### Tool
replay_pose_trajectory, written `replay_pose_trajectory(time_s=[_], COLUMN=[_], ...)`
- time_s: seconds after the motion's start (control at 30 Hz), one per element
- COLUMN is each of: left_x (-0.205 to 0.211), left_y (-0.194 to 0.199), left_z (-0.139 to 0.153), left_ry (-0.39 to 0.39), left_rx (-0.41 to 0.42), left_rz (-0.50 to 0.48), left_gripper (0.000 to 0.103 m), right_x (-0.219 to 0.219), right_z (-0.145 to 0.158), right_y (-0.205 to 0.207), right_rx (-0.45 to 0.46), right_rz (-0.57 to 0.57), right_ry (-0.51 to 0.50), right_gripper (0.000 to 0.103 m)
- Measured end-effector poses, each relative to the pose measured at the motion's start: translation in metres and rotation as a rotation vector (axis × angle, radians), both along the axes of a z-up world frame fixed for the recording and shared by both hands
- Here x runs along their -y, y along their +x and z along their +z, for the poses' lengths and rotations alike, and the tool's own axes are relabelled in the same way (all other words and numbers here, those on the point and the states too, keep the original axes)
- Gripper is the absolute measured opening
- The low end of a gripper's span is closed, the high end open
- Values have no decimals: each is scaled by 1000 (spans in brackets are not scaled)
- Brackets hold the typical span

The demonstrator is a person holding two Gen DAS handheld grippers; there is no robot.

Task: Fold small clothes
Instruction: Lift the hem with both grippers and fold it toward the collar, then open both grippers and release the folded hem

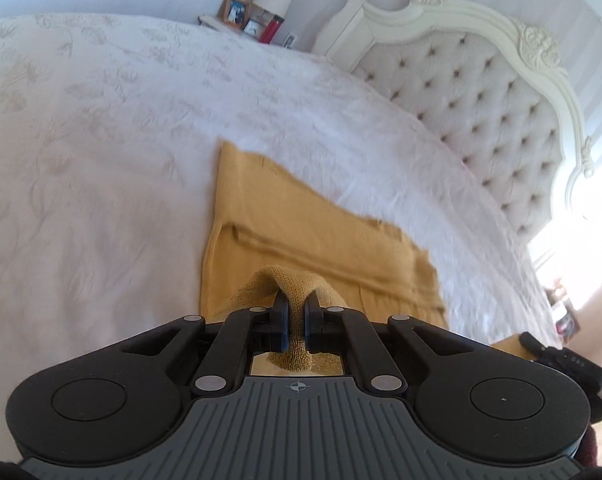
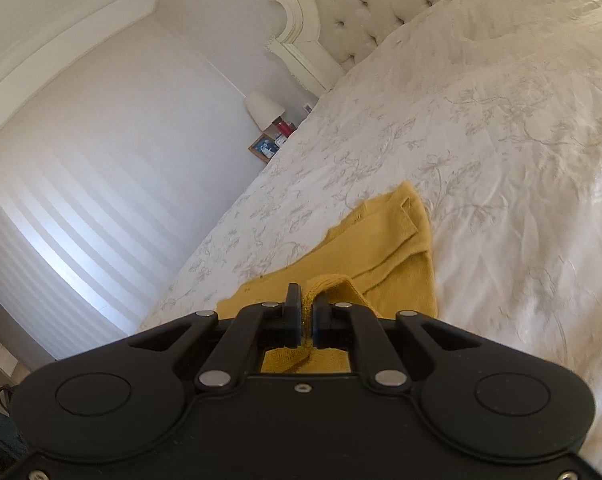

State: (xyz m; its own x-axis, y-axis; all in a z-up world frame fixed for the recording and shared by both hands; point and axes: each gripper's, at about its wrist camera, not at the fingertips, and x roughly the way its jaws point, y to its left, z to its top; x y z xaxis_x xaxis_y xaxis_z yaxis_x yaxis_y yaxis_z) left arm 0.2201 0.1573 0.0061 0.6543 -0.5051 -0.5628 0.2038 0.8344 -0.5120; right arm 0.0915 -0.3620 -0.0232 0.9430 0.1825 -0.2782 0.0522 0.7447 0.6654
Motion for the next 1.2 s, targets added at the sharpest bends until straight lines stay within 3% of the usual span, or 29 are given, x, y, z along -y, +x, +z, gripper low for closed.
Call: replay_pose_trajectory(time_s=[0.33, 0.7, 0.77, 0.8, 0.83, 0.87, 0.9, 0.93, 0.97, 1.0, 1.2], left_x=[25, 40, 39, 37, 34, 30, 25, 20, 18, 16, 28], left_y=[89, 156, 163, 165, 166, 164, 161, 159, 155, 149, 103], left_z=[1, -38, -46, -48, -49, -48, -46, -42, -37, -33, -24], left_ry=[25, 121, 115, 113, 115, 116, 112, 110, 118, 130, 232], left_rx=[51, 25, 30, 27, 26, 37, 51, 64, 78, 96, 178], left_rz=[24, 64, 37, 37, 61, 96, 124, 147, 160, 160, 90], left_gripper=[6, 8, 24, 42, 47, 47, 49, 58, 63, 71, 75], right_x=[30, 29, 27, 27, 27, 26, 26, 26, 26, 26, 8], right_z=[4, -24, -30, -33, -34, -35, -35, -33, -31, -28, -8], right_y=[109, 194, 200, 203, 204, 204, 203, 200, 197, 192, 167], right_rx=[-24, -166, -187, -196, -203, -207, -205, -194, -175, -153, -98], right_rz=[-72, -113, -130, -142, -150, -156, -165, -177, -190, -201, -178], right_ry=[-39, -136, -146, -161, -180, -197, -216, -232, -245, -255, -385], right_gripper=[12, 13, 18, 18, 19, 22, 34, 46, 67, 78, 77])
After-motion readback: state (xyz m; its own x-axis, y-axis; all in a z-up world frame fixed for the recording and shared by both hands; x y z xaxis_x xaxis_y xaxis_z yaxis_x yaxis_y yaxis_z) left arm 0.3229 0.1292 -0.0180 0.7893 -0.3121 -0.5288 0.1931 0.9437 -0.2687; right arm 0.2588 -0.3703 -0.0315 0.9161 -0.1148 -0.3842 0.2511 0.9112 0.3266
